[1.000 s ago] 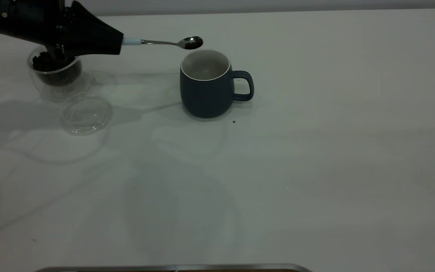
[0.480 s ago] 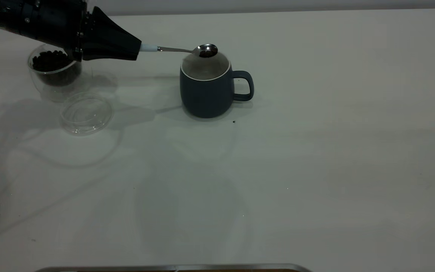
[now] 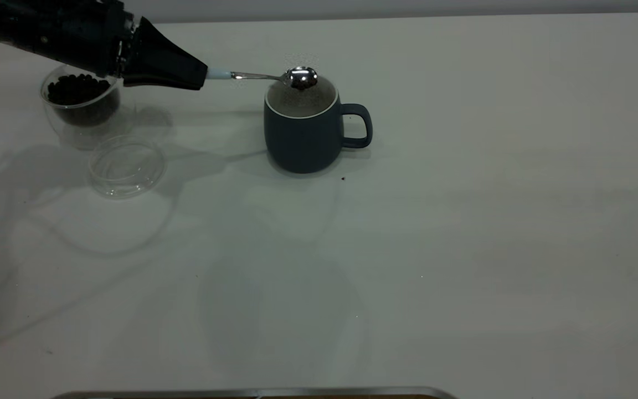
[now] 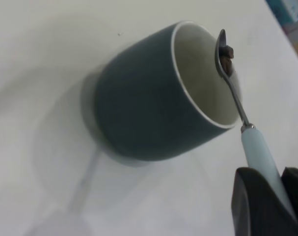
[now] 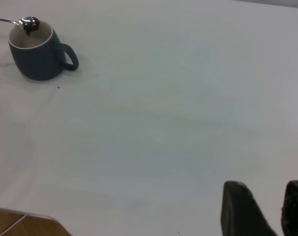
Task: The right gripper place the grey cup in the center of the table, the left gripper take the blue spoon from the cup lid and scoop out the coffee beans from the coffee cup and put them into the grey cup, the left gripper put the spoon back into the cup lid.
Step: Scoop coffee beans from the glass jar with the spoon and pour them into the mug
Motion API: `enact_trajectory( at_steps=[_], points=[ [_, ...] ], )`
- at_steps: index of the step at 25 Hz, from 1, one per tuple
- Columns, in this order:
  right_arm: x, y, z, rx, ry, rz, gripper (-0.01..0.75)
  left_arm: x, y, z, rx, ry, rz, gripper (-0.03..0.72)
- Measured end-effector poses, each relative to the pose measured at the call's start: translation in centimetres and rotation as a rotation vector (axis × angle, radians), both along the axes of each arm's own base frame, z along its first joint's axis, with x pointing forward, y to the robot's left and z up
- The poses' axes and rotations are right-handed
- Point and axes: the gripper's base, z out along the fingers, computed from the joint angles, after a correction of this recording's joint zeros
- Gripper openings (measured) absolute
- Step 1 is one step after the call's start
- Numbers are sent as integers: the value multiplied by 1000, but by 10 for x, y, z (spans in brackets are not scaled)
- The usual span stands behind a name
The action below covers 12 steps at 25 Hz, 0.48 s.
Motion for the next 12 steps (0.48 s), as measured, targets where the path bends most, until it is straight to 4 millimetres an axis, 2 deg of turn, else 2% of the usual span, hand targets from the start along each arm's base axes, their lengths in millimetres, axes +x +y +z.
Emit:
enact_trajectory(
  at_steps=[5,12],
  points=[
    [0,0,0,0,0,0,241,3,2,-3,49,-65,0,134],
    [0,0,0,0,0,0,241,2,1,-2,34,-66,-13,134]
  ],
)
